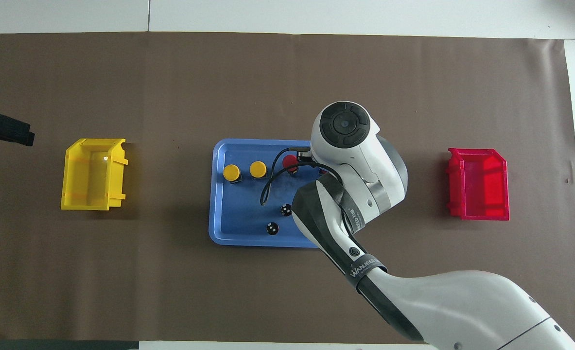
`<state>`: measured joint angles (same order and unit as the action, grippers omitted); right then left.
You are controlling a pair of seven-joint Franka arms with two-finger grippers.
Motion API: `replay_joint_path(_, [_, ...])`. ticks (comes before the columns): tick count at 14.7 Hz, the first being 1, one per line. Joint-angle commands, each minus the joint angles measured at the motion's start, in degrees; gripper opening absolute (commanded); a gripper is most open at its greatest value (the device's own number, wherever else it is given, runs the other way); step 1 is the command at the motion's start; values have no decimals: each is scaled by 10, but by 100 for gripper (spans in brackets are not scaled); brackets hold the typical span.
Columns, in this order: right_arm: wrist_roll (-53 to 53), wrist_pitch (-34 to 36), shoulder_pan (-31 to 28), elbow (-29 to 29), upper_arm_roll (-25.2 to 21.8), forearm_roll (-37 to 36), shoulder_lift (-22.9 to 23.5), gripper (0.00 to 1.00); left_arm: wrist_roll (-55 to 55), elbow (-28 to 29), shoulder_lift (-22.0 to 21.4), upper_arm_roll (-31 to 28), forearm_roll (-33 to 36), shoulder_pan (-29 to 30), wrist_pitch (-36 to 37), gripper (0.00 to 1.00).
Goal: Sort red and yellow buttons by color
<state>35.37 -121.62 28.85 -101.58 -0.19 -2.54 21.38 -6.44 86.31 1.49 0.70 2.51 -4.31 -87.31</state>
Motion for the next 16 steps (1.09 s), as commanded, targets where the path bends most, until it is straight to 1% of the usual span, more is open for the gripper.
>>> replay_joint_path(1, [-13, -13, -1, -34, 1, -5, -22, 42, -8, 18, -14, 0, -8, 3, -10, 100])
replay_joint_path(2, [-13, -12, -1, -35, 2, -4, -22, 27, -6, 18, -14, 1, -8, 1, -10, 100])
replay_joint_path(3, [-13, -6, 0, -30, 2, 0, -22, 16, -8, 18, -15, 0, -8, -3, -14, 100])
replay_joint_path(4, [-13, 11, -1, -12, 2, 0, -21, 13, -1, 18, -14, 0, -5, 2, -22, 100])
replay_joint_path(5, [-14, 49, -7, 28, 2, 0, -19, 13, 14, 19, -15, 2, -5, -3, -23, 100])
replay_joint_path(6, [-31, 106, -14, 80, 2, 2, -15, 13, 46, 29, -16, 7, -5, -13, -37, 100])
replay_joint_path(7, [-73, 156, -37, 119, 1, 3, -17, 13, 87, 61, -28, 8, -5, -43, -93, 100])
replay_joint_path(8, [-125, 186, -67, 126, 1, 3, -32, 13, 152, 108, -43, 8, -5, -79, -152, 100])
replay_joint_path(9, [-183, 203, -107, 109, 1, 4, -68, 13, 208, 144, -49, 8, -5, -107, -193, 100])
replay_joint_path(10, [-248, 213, -152, 73, 1, 4, -105, 13, 243, 166, -43, 8, -5, -142, -211, 100])
replay_joint_path(11, [-297, 212, -181, 41, 1, 4, -138, 13, 265, 185, -39, 8, -5, -166, -224, 100])
replay_joint_path(12, [-341, 200, -213, -14, 0, 4, -175, 13, 305, 202, -23, 8, -5, -184, -260, 99])
replay_joint_path(13, [-381, 167, -249, -73, 0, 4, -211, 13, 341, 208, -9, 8, -5, -207, -288, 96])
replay_joint_path(14, [-435, 125, -282, -130, 1, 4, -239, 13, 361, 210, 18, 8, -5, -227, -300, 94])
replay_joint_path(15, [-478, 87, -308, -171, 0, 5, -253, 13, 371, 210, 39, 8, -4, -241, -310, 91])
replay_joint_path(16, [-494, 55, -327, -202, 0, 5, -263, 13, 377, 214, 60, 8, -4, -251, -327, 87])
